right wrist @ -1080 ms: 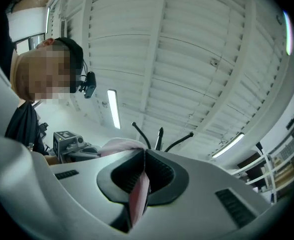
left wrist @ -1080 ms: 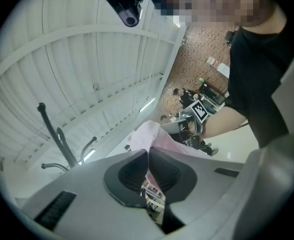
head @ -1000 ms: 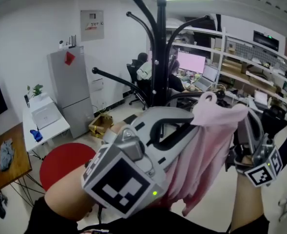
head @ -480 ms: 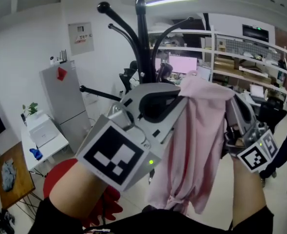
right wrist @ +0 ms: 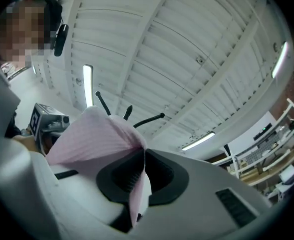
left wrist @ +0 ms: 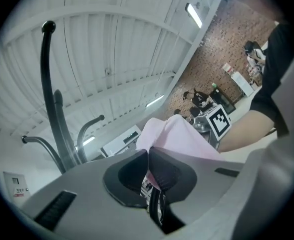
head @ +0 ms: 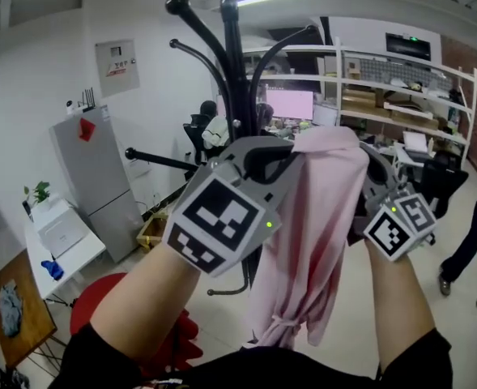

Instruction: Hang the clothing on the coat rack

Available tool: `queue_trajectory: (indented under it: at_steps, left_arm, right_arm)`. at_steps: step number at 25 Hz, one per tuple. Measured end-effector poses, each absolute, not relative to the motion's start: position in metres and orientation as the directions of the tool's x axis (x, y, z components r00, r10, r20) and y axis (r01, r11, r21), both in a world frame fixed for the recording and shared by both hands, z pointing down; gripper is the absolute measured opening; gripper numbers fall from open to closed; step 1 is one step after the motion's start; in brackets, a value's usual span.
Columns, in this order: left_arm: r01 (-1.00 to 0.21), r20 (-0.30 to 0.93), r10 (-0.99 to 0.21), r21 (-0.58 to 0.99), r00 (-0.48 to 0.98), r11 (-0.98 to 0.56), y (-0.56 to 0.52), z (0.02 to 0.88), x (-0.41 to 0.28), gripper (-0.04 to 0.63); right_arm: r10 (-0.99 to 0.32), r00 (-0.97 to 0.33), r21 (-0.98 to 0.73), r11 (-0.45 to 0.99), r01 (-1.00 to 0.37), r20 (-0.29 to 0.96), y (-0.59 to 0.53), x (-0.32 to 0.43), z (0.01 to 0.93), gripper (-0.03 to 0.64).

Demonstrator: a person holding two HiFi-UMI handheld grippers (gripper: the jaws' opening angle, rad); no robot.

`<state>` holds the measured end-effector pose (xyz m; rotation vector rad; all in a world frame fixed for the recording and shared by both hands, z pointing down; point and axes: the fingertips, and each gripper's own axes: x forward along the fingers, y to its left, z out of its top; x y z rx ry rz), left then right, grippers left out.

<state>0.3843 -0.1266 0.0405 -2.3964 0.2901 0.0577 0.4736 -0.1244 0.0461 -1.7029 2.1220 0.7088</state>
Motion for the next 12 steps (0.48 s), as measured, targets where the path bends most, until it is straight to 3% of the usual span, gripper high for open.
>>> queue_trajectory:
  at_steps: [5,12]
  left_arm:
    - [-0.184,-0.073,-0.182,-0.661,0.981,-0.727,-0.127,0.052,0.386,0.003]
    - [-0.050,0.100,-0.161,-0.685,0.982,-0.727,-0.115,0.087,0.390,0.003]
  right_arm:
    - [-0.846,-0.200,0.200,0.114,-0.973,-0.493,-0.135,0.469,0.051,0.008]
    - [-0.856,-0.288,0.158,0.243,-0.957,-0.429,-0.134,0.461,0.089,0.012]
